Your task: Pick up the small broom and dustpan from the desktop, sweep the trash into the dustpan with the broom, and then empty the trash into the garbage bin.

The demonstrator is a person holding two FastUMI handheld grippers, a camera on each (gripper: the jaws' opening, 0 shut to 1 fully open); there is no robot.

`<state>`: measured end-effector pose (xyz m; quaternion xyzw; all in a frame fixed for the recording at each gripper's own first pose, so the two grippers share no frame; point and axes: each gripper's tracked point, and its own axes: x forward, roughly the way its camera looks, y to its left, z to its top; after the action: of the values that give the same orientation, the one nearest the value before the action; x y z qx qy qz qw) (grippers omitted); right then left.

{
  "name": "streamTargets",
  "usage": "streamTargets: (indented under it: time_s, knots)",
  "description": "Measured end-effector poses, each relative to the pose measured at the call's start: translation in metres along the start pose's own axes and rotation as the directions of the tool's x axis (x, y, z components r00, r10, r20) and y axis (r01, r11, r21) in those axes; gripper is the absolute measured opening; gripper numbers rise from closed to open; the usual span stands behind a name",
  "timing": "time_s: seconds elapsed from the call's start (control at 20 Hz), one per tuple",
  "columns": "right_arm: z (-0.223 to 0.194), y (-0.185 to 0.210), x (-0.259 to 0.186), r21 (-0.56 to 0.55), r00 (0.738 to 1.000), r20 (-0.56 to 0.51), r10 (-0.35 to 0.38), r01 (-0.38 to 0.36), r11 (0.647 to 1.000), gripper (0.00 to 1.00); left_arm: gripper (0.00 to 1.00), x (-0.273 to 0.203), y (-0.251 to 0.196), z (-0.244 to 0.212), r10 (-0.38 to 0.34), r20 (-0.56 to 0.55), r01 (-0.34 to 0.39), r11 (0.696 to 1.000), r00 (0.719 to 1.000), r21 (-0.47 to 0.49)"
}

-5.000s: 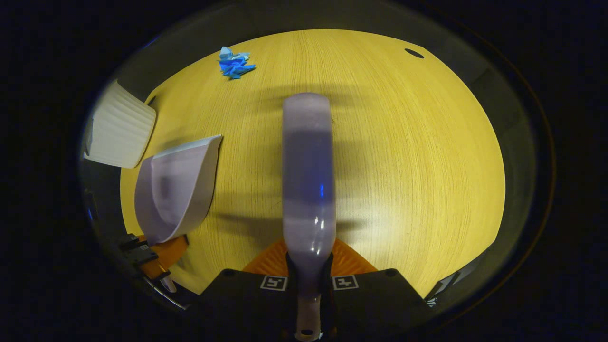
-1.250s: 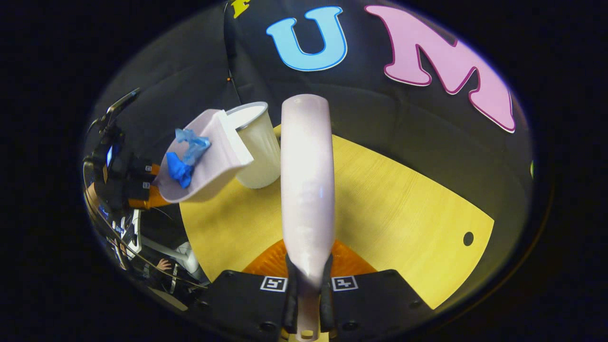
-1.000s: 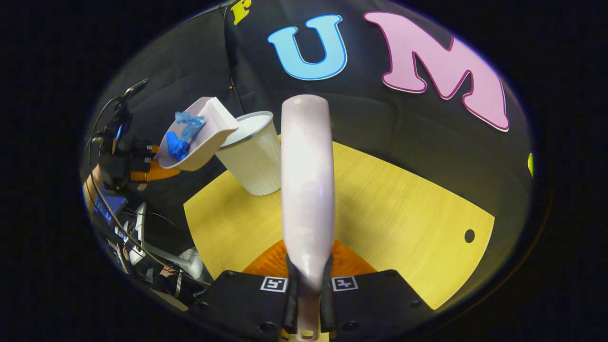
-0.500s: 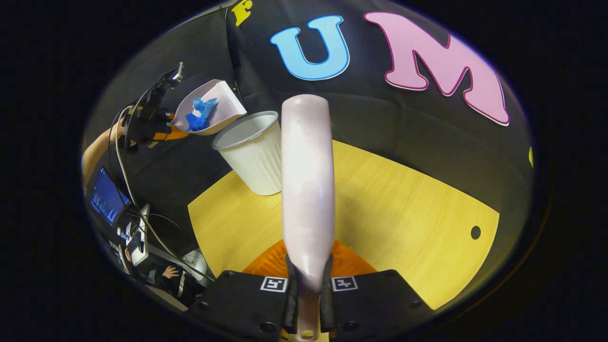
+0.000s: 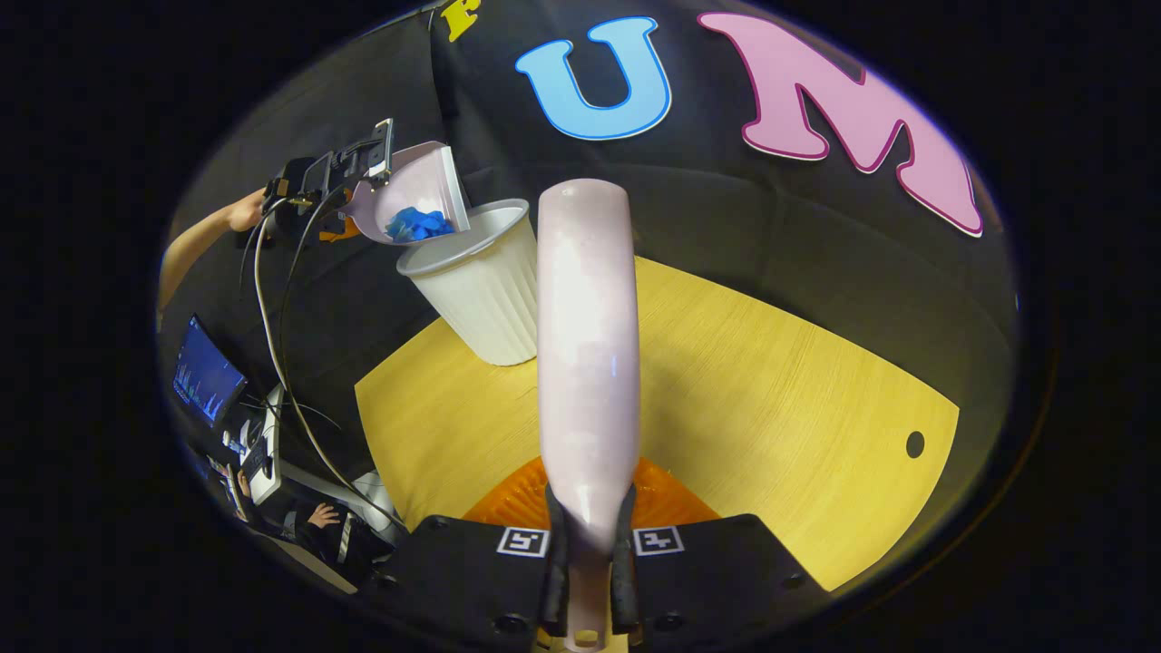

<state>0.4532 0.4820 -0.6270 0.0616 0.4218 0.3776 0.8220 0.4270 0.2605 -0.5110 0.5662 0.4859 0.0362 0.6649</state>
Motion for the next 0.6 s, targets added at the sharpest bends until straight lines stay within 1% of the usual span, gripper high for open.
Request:
streamTargets:
  time_s: [0.1, 0.15, 0.2, 0.25, 0.35, 0.45, 0.6]
  knots:
    - [0.000, 0.002, 0.004, -0.009, 1.000, -0.001, 0.000, 0.000, 1.000, 0.19, 0.27, 0.001, 0.002, -0.005, 0.033, -0.021, -0.031, 0.997, 0.999, 0.076]
    - [0.001, 0.003, 0.004, -0.006, 1.000, 0.001, 0.002, -0.002, 1.000, 0.19, 0.28, 0.007, 0.005, -0.012, 0.052, -0.026, -0.049, 0.992, 0.998, 0.116]
    - [0.002, 0.005, 0.004, -0.002, 1.000, 0.009, 0.006, -0.006, 1.000, 0.19, 0.27, 0.010, 0.006, -0.016, 0.071, -0.030, -0.066, 0.987, 0.997, 0.148]
    - [0.003, 0.005, 0.004, 0.002, 1.000, 0.014, 0.008, -0.008, 1.000, 0.19, 0.27, 0.015, 0.008, -0.023, 0.085, -0.033, -0.078, 0.983, 0.996, 0.167]
    - [0.004, 0.008, 0.005, 0.000, 1.000, 0.019, 0.012, -0.012, 1.000, 0.19, 0.27, 0.013, 0.010, -0.023, 0.106, -0.037, -0.096, 0.975, 0.994, 0.202]
    - [0.002, 0.009, 0.005, -0.006, 1.000, 0.018, 0.012, -0.012, 1.000, 0.19, 0.27, 0.013, 0.015, -0.023, 0.151, -0.038, -0.135, 0.953, 0.988, 0.271]
    - [0.000, 0.008, 0.003, -0.010, 1.000, 0.022, 0.006, -0.006, 1.000, 0.19, 0.27, 0.012, 0.015, -0.024, 0.186, -0.038, -0.164, 0.932, 0.982, 0.322]
